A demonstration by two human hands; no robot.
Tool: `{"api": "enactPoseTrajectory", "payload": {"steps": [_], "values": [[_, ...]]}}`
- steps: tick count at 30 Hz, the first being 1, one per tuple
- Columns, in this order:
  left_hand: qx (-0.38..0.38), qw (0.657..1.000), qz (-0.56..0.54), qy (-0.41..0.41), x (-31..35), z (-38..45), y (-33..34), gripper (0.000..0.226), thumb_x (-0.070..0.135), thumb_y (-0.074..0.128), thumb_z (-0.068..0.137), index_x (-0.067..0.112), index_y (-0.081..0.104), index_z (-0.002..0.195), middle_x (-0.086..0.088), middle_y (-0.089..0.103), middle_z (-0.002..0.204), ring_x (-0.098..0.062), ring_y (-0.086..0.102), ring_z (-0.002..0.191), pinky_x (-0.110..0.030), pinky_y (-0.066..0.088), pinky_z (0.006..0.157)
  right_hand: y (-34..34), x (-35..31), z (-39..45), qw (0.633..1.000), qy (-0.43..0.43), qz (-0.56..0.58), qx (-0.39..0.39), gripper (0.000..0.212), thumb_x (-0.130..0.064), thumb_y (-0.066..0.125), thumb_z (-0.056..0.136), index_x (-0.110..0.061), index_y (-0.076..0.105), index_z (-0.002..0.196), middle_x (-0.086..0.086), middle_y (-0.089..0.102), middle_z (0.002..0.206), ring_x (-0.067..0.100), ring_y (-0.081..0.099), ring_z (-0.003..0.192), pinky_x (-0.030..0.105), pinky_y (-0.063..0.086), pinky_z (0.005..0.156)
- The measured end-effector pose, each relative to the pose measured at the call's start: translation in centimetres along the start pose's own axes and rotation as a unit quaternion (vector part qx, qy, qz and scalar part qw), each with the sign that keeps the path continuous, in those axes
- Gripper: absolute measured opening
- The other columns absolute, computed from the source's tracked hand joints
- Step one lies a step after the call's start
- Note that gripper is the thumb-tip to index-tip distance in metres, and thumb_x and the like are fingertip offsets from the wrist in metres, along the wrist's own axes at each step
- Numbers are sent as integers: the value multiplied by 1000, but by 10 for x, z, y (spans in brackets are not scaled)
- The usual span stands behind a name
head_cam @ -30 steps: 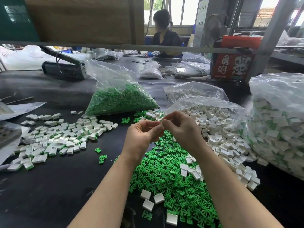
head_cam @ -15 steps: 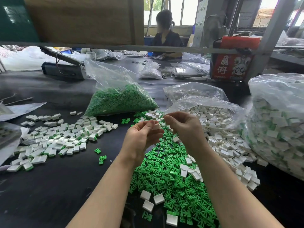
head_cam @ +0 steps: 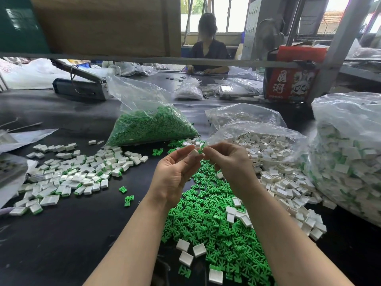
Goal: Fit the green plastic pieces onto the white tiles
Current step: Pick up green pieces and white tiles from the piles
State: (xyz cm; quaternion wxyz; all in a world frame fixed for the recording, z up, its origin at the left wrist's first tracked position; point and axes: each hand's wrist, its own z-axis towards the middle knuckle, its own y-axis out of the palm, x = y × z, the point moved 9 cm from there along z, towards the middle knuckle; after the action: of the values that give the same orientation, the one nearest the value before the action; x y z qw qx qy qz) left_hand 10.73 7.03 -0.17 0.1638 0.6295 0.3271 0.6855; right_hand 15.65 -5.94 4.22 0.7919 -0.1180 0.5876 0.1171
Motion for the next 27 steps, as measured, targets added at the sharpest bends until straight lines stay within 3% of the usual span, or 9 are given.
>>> {"api": "enactPoseTrajectory", "payload": {"steps": [8, 11, 14, 17, 19, 22, 27], "values": [[-21, 991, 128, 19, 2, -2, 4, 35, 24, 74, 73, 8, 66, 104, -14, 75, 101, -21, 72, 94, -22, 56, 71, -4, 2, 0, 1000, 10, 9, 16, 14, -12, 70, 88, 1, 71, 89, 2, 64, 68, 5, 52, 53, 20, 44, 53], [-4, 986, 164, 29, 4, -3, 2, 34, 28, 78, 68, 11, 70, 96, -10, 76, 93, -18, 72, 83, -21, 55, 67, -2, 0, -1, 1000, 5, 10, 18, 15, -13, 70, 88, 2, 70, 90, 5, 65, 70, 7, 51, 54, 21, 43, 54], [19, 985, 167, 35, 6, -2, -2, 18, 26, 79, 67, 16, 78, 82, -1, 73, 76, -9, 65, 68, -18, 53, 61, 0, -3, -2, 1000, -2, 5, 11, 15, -12, 69, 88, 3, 70, 91, 6, 66, 72, 3, 53, 54, 17, 43, 55], [20, 987, 156, 31, 6, -3, -4, 11, 23, 78, 67, 18, 80, 77, -2, 72, 74, -9, 66, 66, -18, 53, 60, 2, -6, -3, 1000, -12, -9, 0, 14, -10, 68, 89, 4, 69, 90, 3, 65, 70, -3, 53, 52, 12, 42, 53], [19, 987, 158, 35, 7, -3, -4, 13, 22, 78, 67, 15, 79, 78, -5, 73, 75, -12, 67, 67, -18, 53, 59, 2, -9, -4, 999, -20, -30, -6, 10, -10, 68, 89, 0, 69, 89, 5, 65, 71, 0, 55, 56, 17, 45, 53], [18, 983, 176, 48, 10, -4, -2, 20, 22, 78, 67, 13, 78, 84, -10, 74, 79, -15, 68, 69, -20, 55, 61, 5, -14, -2, 990, -55, -128, -26, 10, -14, 67, 91, -4, 68, 90, 18, 67, 77, 17, 56, 62, 37, 47, 57], [14, 973, 221, 66, 13, -4, -1, 15, 22, 77, 66, 17, 78, 81, -9, 74, 75, -13, 68, 64, -20, 54, 59, 12, -16, -2, 940, -133, -310, -52, 7, -21, 62, 94, -16, 60, 89, -10, 55, 62, 1, 45, 46, 13, 32, 48]]}}
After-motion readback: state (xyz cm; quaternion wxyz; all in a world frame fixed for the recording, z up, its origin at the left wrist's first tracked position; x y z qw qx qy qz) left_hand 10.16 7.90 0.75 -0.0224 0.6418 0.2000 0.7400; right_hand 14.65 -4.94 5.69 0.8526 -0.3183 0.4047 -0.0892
